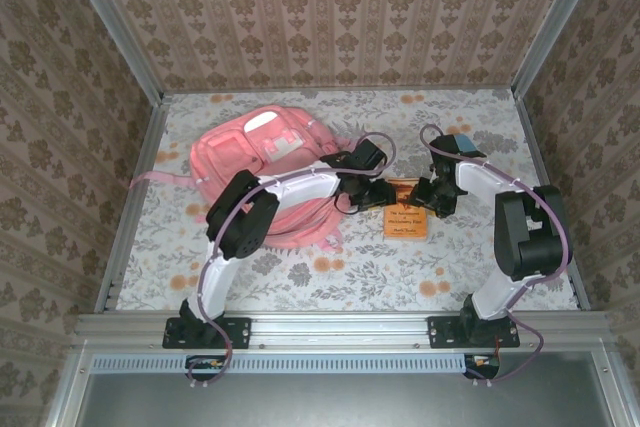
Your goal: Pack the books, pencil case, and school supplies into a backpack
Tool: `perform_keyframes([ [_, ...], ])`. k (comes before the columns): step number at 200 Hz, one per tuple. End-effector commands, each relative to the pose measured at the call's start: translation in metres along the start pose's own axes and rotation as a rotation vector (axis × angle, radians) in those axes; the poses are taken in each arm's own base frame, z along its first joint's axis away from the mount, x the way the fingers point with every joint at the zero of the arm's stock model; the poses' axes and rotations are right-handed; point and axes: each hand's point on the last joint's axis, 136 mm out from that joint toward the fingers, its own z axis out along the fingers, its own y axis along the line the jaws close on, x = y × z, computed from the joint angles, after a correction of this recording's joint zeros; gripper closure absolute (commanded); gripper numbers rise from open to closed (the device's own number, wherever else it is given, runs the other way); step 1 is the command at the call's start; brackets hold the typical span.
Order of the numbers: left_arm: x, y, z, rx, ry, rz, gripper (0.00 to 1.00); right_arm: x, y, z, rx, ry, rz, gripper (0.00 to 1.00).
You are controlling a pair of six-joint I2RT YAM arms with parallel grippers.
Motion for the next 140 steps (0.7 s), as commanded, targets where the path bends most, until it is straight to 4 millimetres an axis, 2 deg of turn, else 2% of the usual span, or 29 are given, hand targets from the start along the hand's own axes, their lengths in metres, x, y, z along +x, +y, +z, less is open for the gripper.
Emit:
perform_keyframes([
  [1, 0.003, -0.007, 0.005, 0.015, 0.026, -0.014, 0.56, 0.000, 0.008, 0.001, -0.034, 0.024, -0.027, 0.50],
  [24, 0.005, -0.001, 0.011, 0.000, 0.038, -0.024, 0.58, 0.004, 0.010, 0.002, -0.048, 0.041, -0.026, 0.53],
  [45, 0.008, -0.002, 0.018, 0.011, 0.062, -0.016, 0.64, 0.007, 0.014, 0.000, -0.062, 0.049, -0.031, 0.54],
  [92, 0.014, 0.003, 0.024, -0.039, 0.085, 0.018, 0.74, 0.011, 0.025, -0.020, -0.047, 0.021, -0.073, 0.59],
  [140, 0.016, 0.008, 0.029, -0.048, 0.093, 0.014, 0.75, 0.013, 0.036, -0.036, -0.055, -0.009, -0.101, 0.67],
])
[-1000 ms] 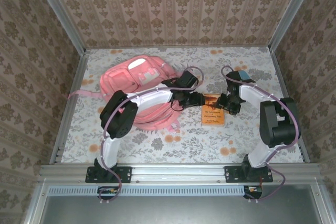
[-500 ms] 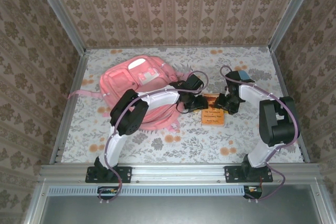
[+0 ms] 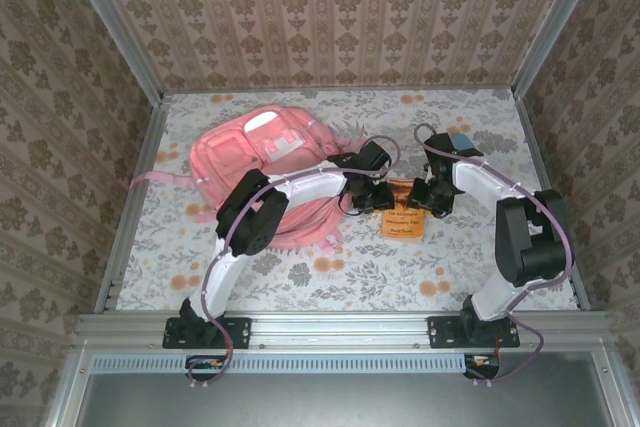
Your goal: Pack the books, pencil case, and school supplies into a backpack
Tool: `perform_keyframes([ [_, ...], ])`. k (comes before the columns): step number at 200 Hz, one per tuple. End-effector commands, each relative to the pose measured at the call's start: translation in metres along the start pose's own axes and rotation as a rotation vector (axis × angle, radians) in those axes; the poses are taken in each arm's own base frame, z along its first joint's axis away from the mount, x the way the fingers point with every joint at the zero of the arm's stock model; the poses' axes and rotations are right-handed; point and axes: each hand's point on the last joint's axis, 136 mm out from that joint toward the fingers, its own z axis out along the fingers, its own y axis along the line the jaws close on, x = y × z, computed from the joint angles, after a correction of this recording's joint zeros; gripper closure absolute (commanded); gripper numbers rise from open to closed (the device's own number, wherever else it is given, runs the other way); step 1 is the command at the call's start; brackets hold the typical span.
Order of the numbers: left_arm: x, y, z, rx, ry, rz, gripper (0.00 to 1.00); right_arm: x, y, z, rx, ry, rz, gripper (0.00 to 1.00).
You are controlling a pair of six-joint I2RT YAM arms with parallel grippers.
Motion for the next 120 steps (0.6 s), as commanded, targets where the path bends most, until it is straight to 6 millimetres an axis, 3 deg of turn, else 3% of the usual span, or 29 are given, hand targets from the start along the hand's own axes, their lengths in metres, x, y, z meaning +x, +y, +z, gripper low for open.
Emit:
perform_keyframes([
  [1, 0.010, 0.002, 0.012, -0.018, 0.039, 0.019, 0.75, -0.001, 0.019, -0.019, -0.053, -0.022, -0.031, 0.67],
  [53, 0.009, 0.003, 0.013, -0.016, 0.042, 0.013, 0.76, -0.001, 0.030, -0.027, -0.102, -0.035, -0.034, 0.75],
  [80, 0.009, 0.002, 0.011, -0.010, 0.042, 0.013, 0.76, -0.004, 0.021, -0.030, -0.052, -0.060, -0.020, 0.83],
  [120, 0.001, -0.013, -0.015, 0.042, 0.014, 0.056, 0.70, -0.012, 0.019, -0.052, -0.048, -0.159, -0.024, 0.96],
])
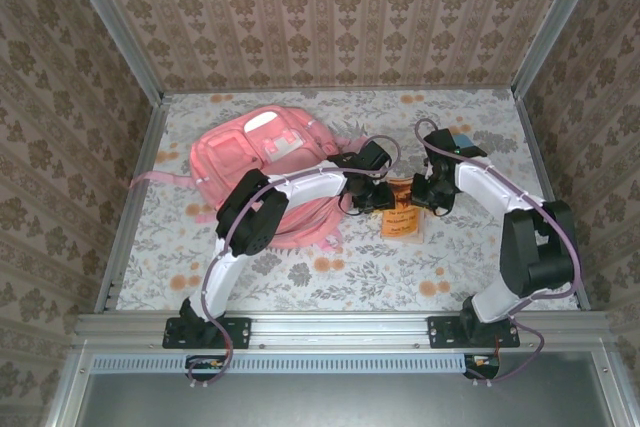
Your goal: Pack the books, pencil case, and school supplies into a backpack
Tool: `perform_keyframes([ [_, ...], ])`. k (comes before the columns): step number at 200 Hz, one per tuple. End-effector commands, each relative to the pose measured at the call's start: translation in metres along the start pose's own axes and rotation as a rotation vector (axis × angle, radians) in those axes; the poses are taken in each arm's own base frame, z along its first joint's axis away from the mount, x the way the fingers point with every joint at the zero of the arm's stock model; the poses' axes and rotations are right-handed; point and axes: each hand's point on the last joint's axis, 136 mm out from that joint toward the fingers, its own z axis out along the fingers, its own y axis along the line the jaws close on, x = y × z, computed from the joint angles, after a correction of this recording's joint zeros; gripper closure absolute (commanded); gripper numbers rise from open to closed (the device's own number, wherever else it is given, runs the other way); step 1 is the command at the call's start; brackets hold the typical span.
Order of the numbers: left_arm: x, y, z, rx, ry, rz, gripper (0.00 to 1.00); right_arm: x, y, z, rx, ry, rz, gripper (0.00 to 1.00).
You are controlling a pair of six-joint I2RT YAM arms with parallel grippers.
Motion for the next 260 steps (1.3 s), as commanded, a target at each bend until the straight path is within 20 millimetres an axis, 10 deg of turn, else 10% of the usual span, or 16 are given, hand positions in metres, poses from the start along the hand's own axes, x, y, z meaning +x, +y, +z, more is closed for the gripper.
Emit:
perform_keyframes([
  [1, 0.000, -0.013, -0.015, 0.040, 0.009, 0.047, 0.69, -0.012, 0.011, -0.029, -0.035, -0.102, -0.017, 0.96],
  [47, -0.028, -0.039, -0.100, 0.141, -0.131, 0.126, 0.42, -0.023, 0.030, -0.076, -0.167, -0.266, -0.056, 1.00],
  [129, -0.030, -0.021, -0.217, 0.349, -0.352, 0.244, 0.00, -0.015, 0.112, -0.163, -0.675, -0.327, -0.181, 1.00],
  [260, -0.031, -0.044, -0.246, 0.672, -0.363, 0.215, 0.08, -0.003, 0.155, -0.184, -0.988, -0.182, -0.206, 1.00],
])
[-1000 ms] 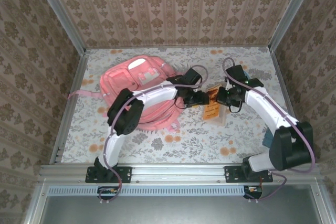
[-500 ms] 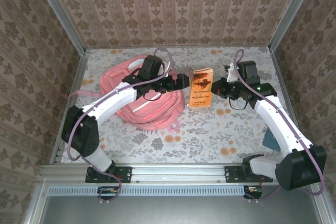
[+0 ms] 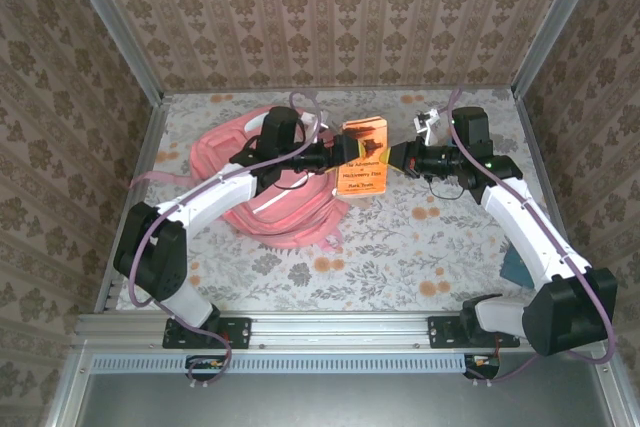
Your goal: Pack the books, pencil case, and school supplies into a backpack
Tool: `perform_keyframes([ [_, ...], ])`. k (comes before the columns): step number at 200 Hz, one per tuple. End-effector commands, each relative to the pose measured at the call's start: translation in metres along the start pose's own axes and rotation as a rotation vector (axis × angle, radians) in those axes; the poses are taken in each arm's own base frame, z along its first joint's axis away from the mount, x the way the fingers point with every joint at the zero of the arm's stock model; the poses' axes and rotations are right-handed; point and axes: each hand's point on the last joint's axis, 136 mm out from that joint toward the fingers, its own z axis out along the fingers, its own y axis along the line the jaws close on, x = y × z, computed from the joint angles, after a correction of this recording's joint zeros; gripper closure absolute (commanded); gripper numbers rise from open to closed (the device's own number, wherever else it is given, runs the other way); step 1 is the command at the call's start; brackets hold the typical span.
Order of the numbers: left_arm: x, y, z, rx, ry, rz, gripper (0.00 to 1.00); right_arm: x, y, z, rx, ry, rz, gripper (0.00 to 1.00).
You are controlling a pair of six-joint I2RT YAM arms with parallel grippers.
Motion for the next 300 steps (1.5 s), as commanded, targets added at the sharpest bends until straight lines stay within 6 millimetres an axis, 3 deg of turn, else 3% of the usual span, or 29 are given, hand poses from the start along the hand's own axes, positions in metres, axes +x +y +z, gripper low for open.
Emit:
perform_keyframes([
  [1, -0.007, -0.015, -0.005, 0.087, -0.016, 0.009, 0.08, -0.002, 0.021, -0.002, -0.096, 0.015, -0.035, 1.00],
  [24, -0.007, -0.014, -0.007, 0.088, -0.017, 0.007, 0.17, -0.001, 0.018, -0.001, -0.092, 0.020, -0.030, 1.00],
  [69, -0.009, -0.015, -0.009, 0.101, -0.027, -0.007, 0.54, 0.001, 0.007, 0.003, -0.052, 0.031, -0.021, 0.98],
  [86, -0.011, -0.014, -0.009, 0.100, -0.033, -0.024, 0.68, 0.003, 0.000, 0.002, -0.015, 0.026, -0.017, 0.85],
  [111, -0.017, -0.014, -0.014, 0.092, -0.063, -0.032, 0.80, 0.000, -0.018, -0.005, 0.106, -0.024, -0.012, 0.48],
  [123, -0.022, -0.010, -0.020, 0.076, -0.094, -0.045, 0.82, -0.002, -0.027, -0.009, 0.160, -0.052, -0.006, 0.35],
  [161, -0.047, 0.005, -0.048, 0.011, -0.269, -0.109, 0.84, 0.000, -0.036, -0.006, 0.127, -0.116, 0.104, 0.15],
  [190, -0.067, 0.012, -0.070, -0.029, -0.422, -0.168, 0.83, 0.003, -0.032, 0.010, -0.013, -0.158, 0.248, 0.11],
  [230, -0.084, 0.005, -0.093, -0.033, -0.573, -0.194, 0.83, 0.007, 0.003, 0.044, -0.196, -0.157, 0.360, 0.11],
  [297, -0.086, 0.009, -0.100, 0.001, -0.659, -0.313, 0.83, -0.008, 0.045, 0.077, -0.385, -0.271, 0.472, 0.07],
  [300, -0.085, 0.010, -0.099, 0.002, -0.657, -0.319, 0.83, -0.008, 0.040, 0.085, -0.371, -0.263, 0.483, 0.07],
])
